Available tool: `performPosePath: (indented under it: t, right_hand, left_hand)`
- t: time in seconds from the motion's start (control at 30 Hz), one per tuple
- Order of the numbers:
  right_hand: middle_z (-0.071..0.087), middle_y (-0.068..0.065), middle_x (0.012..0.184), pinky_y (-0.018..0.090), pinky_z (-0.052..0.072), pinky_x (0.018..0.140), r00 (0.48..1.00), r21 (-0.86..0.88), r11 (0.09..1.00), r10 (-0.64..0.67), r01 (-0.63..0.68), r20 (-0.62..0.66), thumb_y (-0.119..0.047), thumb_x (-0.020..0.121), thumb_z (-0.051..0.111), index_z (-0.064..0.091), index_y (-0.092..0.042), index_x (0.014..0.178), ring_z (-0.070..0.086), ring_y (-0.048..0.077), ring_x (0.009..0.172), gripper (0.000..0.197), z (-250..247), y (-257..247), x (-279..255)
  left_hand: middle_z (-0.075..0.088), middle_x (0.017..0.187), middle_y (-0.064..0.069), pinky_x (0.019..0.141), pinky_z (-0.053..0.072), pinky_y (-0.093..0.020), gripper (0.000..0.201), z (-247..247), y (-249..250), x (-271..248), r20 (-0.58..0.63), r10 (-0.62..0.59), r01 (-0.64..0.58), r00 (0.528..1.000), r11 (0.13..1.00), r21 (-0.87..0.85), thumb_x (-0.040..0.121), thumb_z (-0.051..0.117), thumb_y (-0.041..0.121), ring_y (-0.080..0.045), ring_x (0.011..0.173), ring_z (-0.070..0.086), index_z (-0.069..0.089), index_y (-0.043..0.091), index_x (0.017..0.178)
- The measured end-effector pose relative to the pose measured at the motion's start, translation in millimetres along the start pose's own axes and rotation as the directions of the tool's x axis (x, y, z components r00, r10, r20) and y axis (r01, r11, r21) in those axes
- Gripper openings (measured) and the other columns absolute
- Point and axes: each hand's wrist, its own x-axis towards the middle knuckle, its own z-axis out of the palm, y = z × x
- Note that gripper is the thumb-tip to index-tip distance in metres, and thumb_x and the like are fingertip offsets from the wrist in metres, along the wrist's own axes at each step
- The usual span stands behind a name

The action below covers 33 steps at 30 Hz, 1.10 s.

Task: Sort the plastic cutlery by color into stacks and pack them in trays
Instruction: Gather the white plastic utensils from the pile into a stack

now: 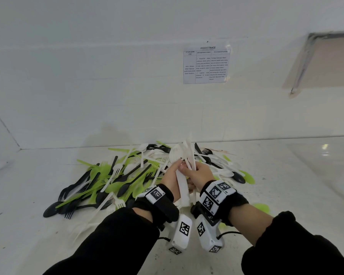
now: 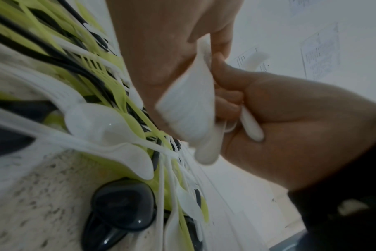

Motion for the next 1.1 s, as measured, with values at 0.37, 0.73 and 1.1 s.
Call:
performPosePath:
  t: [0.37, 0.73, 1.1]
  right_hand:
    - [0.063, 0.008, 0.09, 0.041, 0.049, 0.087, 0.988, -0.189, 0.975, -0.132, 0.116, -0.076, -0.024, 0.092, 0.046, 0.058, -0.016, 0.091, 0.061, 0.027, 0.089, 0.015, 17, -3, -1]
    - [0.063, 0.002, 0.085, 0.021, 0.049, 0.067, 0.989, -0.231, 0.963, -0.147, 0.136, -0.033, -0.016, 0.091, 0.053, 0.06, -0.01, 0.096, 0.06, 0.019, 0.081, 0.01, 9, -6, -4]
    - [0.067, 0.013, 0.091, 0.042, 0.05, 0.086, 0.99, -0.401, 0.905, -0.136, 0.144, 0.048, -0.022, 0.093, 0.051, 0.062, -0.01, 0.085, 0.063, 0.03, 0.089, 0.018, 15, -11, -12]
  left_hand:
    - [0.063, 0.105, -0.011, 0.075, 0.047, -0.035, 0.038, -7, 6, 3, -0.018, 0.037, -0.039, 0.999, 0.997, -0.073, 0.098, 0.033, 0.038, -0.025, 0.092, 0.058, 0.062, 0.016, 0.105]
    - [0.063, 0.117, -0.008, 0.079, 0.049, -0.037, 0.04, -28, 7, 12, -0.002, 0.137, -0.137, 0.991, 0.99, 0.022, 0.1, 0.033, 0.037, -0.024, 0.104, 0.058, 0.06, 0.015, 0.118]
    - [0.059, 0.122, -0.021, 0.082, 0.051, -0.045, 0.039, -32, 11, 6, 0.071, 0.13, -0.136, 0.989, 0.986, 0.092, 0.101, 0.035, 0.033, -0.035, 0.105, 0.058, 0.054, 0.01, 0.125]
